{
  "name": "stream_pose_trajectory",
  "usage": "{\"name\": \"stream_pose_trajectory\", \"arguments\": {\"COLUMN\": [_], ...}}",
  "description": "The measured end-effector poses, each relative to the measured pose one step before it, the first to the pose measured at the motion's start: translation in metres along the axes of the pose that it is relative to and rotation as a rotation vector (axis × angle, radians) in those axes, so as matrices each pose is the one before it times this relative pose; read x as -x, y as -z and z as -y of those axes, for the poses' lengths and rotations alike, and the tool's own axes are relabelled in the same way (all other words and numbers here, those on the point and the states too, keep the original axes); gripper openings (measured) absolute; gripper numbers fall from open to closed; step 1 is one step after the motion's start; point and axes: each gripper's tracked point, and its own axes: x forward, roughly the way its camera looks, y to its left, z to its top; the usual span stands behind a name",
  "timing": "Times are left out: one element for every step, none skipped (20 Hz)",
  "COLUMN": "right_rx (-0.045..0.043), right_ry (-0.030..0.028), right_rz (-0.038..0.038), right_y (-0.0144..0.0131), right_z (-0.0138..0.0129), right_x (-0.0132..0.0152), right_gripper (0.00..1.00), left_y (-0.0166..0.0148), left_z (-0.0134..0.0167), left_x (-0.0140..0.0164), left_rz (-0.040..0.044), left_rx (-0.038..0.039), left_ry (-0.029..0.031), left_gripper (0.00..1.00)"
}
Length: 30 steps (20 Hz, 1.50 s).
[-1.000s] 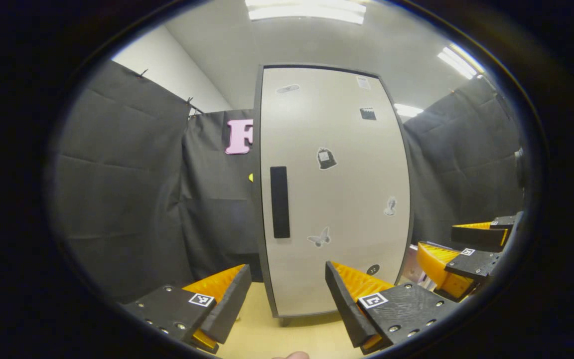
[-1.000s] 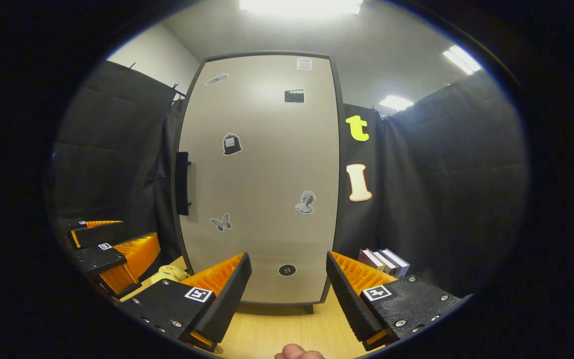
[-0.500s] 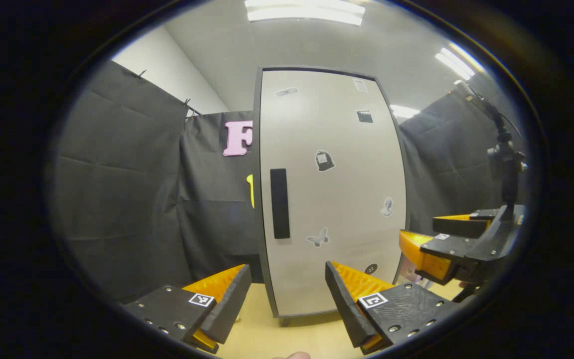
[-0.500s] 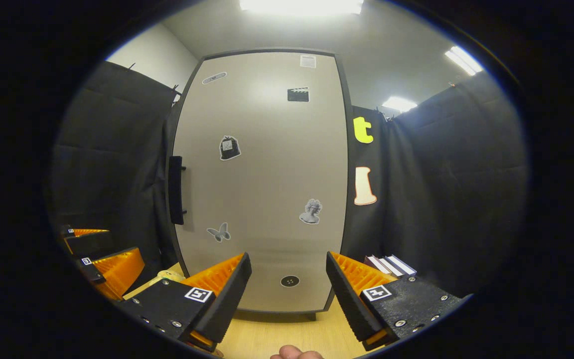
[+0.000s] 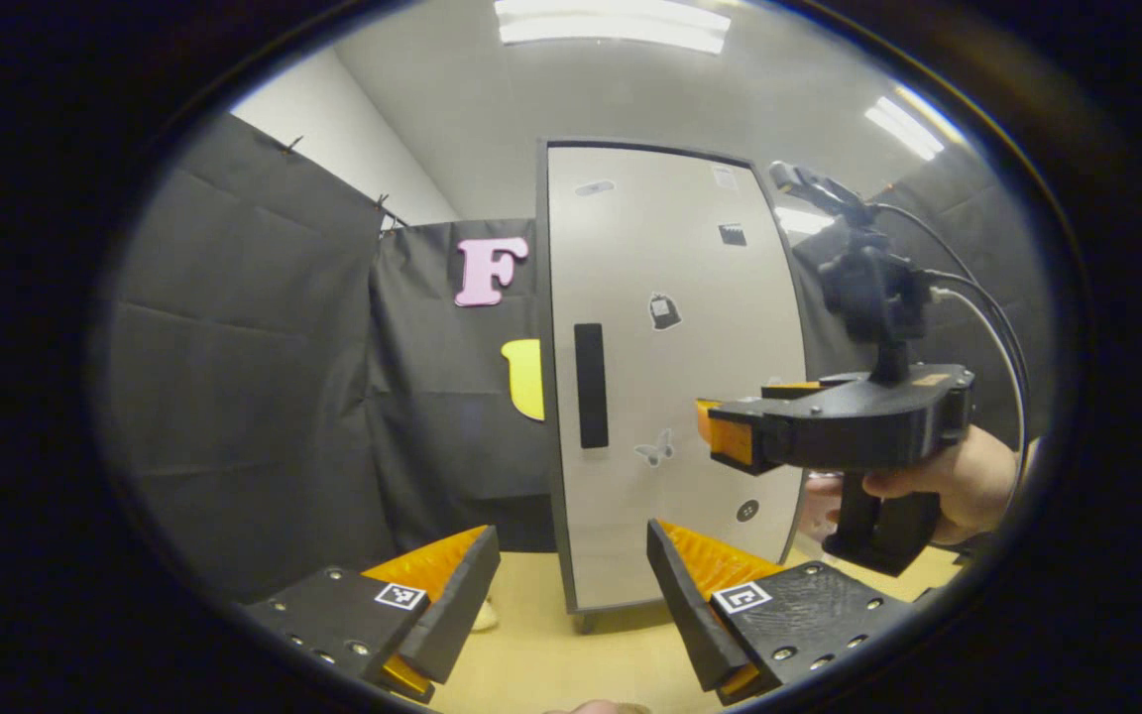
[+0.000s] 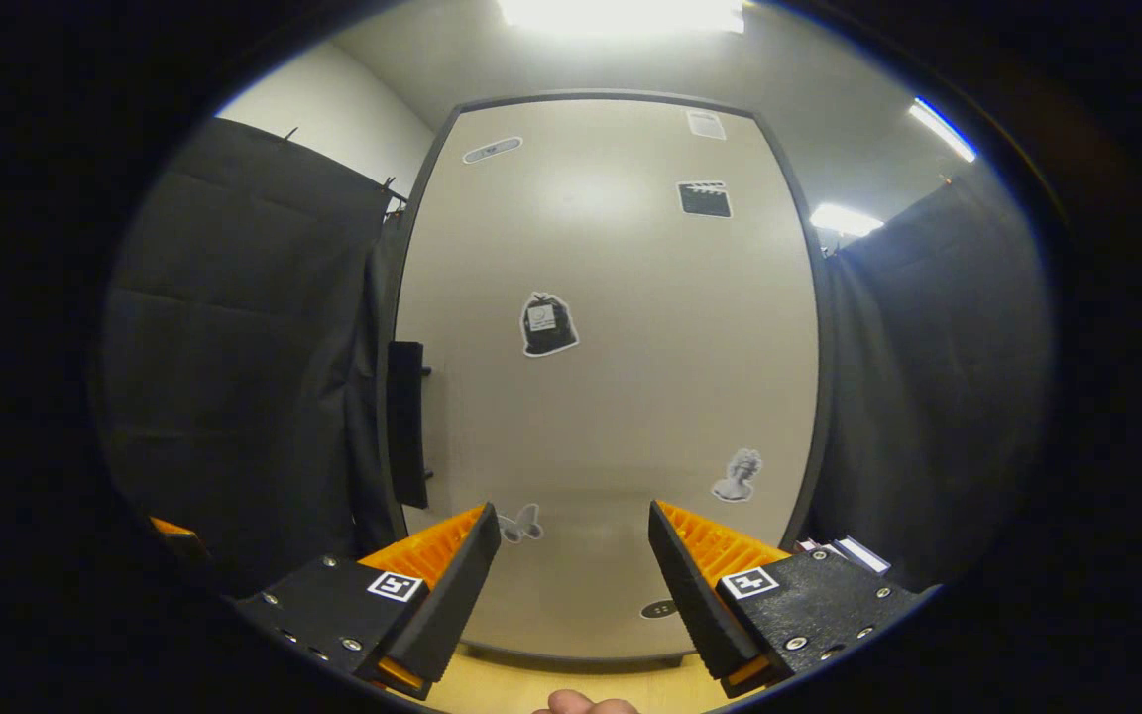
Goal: Open the cabinet door with the right hand, grasp the bottle in the cabinet with the left hand and place it on the coaster, then close the cabinet door with the right hand.
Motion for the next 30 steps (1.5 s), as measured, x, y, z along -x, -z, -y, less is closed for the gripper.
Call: {"name": "stream_pose_trajectory", "arguments": {"right_rx": [0.00545, 0.00264, 0.00259, 0.00382, 0.0037, 0.00116, -0.00083, 0.00005, 0.00136, 0.00061, 0.00005, 0.00162, 0.00378, -0.00137, -0.00669, -0.01153, -0.01601, -0.00971, -0.00483, -0.00564, 0.02086, 0.01533, 0.00876, -0.00088, -0.00357, -0.00092, 0.00347, 0.00244, 0.00181, 0.00212], "right_ry": [-0.01136, -0.01448, -0.01486, -0.01288, -0.01354, -0.01164, -0.01001, -0.01031, -0.00821, -0.00781, -0.00658, -0.00371, -0.00624, -0.01391, -0.00941, -0.00265, -0.00018, -0.00339, -0.01805, -0.02742, 0.0028, 0.00191, -0.00196, -0.00679, -0.00715, -0.00637, -0.0057, -0.00644, -0.00636, -0.00668], "right_rz": [0.00608, 0.00689, 0.00468, 0.0026, 0.0025, 0.00272, 0.00079, -0.00067, -0.00109, -0.00216, -0.00405, -0.00687, -0.01471, -0.01694, -0.02105, -0.01798, -0.01675, -0.01846, -0.01339, -0.01194, -0.00803, -0.0037, 0.00239, -0.00411, -0.0039, -0.00395, -0.00185, 0.00044, 0.00266, -0.00006], "right_y": [-0.00319, -0.00322, -0.00212, -0.00132, -0.00102, -0.00063, -0.00042, 0.00058, 0.00068, 0.00128, 0.0014, 0.00223, 0.00283, 0.00439, 0.00427, 0.0031, 0.0025, 0.00314, 0.0011, 0.00211, 0.00051, 0.00027, -0.00039, 0.00115, -0.0003, 0.00066, -0.00004, 0.00052, -0.00024, 0.00087], "right_z": [-0.00888, -0.01006, -0.00966, -0.00854, -0.0083, -0.00846, -0.00689, -0.00758, -0.0064, -0.00606, -0.00477, -0.00382, -0.00375, -0.00501, -0.00322, -0.00111, -0.00063, -0.00013, -0.00204, -0.00659, -0.0007, 0.00086, -0.00024, -0.00048, -0.00029, -0.00002, 0.00002, -0.00006, -0.00006, -0.00012], "right_x": [-0.00631, -0.00577, -0.00617, -0.0057, -0.00586, -0.00494, -0.00496, -0.00464, -0.00481, -0.00433, -0.00486, -0.00447, -0.00409, -0.00494, -0.00444, -0.00341, -0.00351, -0.00349, -0.00024, -0.00189, 0.00228, -0.00116, 0.00037, -0.00018, 0.00124, 0.00036, 0.00104, 0.0005, 0.00108, 0.001], "right_gripper": [0.94, 0.94, 0.94, 0.94, 0.94, 0.94, 0.94, 0.94, 0.94, 0.94, 0.94, 0.95, 0.95, 0.95, 0.95, 0.92, 0.89, 0.82, 0.74, 0.57, 0.48, 0.34, 0.34, 0.3, 0.29, 0.27, 0.25, 0.25, 0.24, 0.24], "left_y": [0.00191, 0.00239, 0.00255, 0.0022, 0.00367, 0.00229, 0.00259, 0.00254, 0.00333, 0.00243, 0.00268, 0.0021, 0.00303, 0.00273, 0.00161, 0.00028, 0.00187, 0.00121, 0.00149, 0.0015, 0.00372, 0.00241, 0.00212, -0.00008, -0.00108, -0.00017, 0.00075, 0.00004, -0.00002, -0.00027], "left_z": [-0.00629, -0.00594, -0.00585, -0.00506, -0.00508, -0.00546, -0.00518, -0.00572, -0.00303, -0.00464, -0.00443, -0.00367, -0.00346, -0.00271, -0.00076, -0.00014, -0.00184, -0.0009, -0.00192, -0.00142, -0.00153, -0.00238, -0.00202, -0.0022, -0.00209, -0.00093, 0.00017, -0.00063, -0.00065, -0.00017], "left_x": [0.00456, 0.0039, 0.00308, 0.00288, 0.00173, 0.00199, 0.00149, 0.00178, 0.00069, 0.00094, 0.0013, 0.00039, 0.00067, 0.00026, 0.00208, 0.00074, -0.00024, -0.00108, -0.0021, -0.0018, -0.00161, -0.0014, 0.00091, 0.00022, 0.00122, 0.0005, -0.00127, -0.00182, -0.00202, -0.00253], "left_rz": [-0.00148, -0.00473, -0.00452, -0.00557, -0.00521, -0.00325, -0.00574, -0.00681, -0.00543, -0.00513, -0.00584, -0.00487, -0.00528, -0.00436, -0.00588, -0.0042, -0.00495, -0.00358, -0.00239, -0.00458, -0.00605, -0.00407, -0.00085, 0.0006, 0.00342, 0.00171, 0.00249, 0.0024, 0.00196, 0.00051], "left_rx": [-0.0087, -0.00392, 0.00051, 0.00089, 0.00108, 0.00182, -0.00003, -0.00048, 0.00021, -0.00152, -0.00232, -0.0013, -0.00075, 0.0013, 0.00221, 0.00311, 0.00308, 0.00256, 0.00234, 0.00212, 0.00148, 0.00086, 0.00257, 0.00332, 0.00325, 0.00309, 0.00227, 0.00027, -0.00058, -0.00052], "left_ry": [-0.01063, -0.01007, -0.00986, -0.01065, -0.0111, -0.00938, -0.01151, -0.00871, -0.00799, -0.00982, -0.00933, -0.00654, -0.00839, -0.00488, -0.00471, -0.00484, -0.0053, -0.00423, -0.00568, -0.00471, -0.00293, -0.00432, -0.00133, -0.00137, -0.00276, 0.00078, 0.00106, 0.00141, 0.00295, 0.00414], "left_gripper": [0.88, 0.89, 0.89, 0.89, 0.89, 0.89, 0.89, 0.89, 0.89, 0.88, 0.89, 0.89, 0.89, 0.89, 0.89, 0.89, 0.89, 0.89, 0.89, 0.88, 0.88, 0.88, 0.88, 0.88, 0.88, 0.89, 0.89, 0.89, 0.89, 0.89]}}
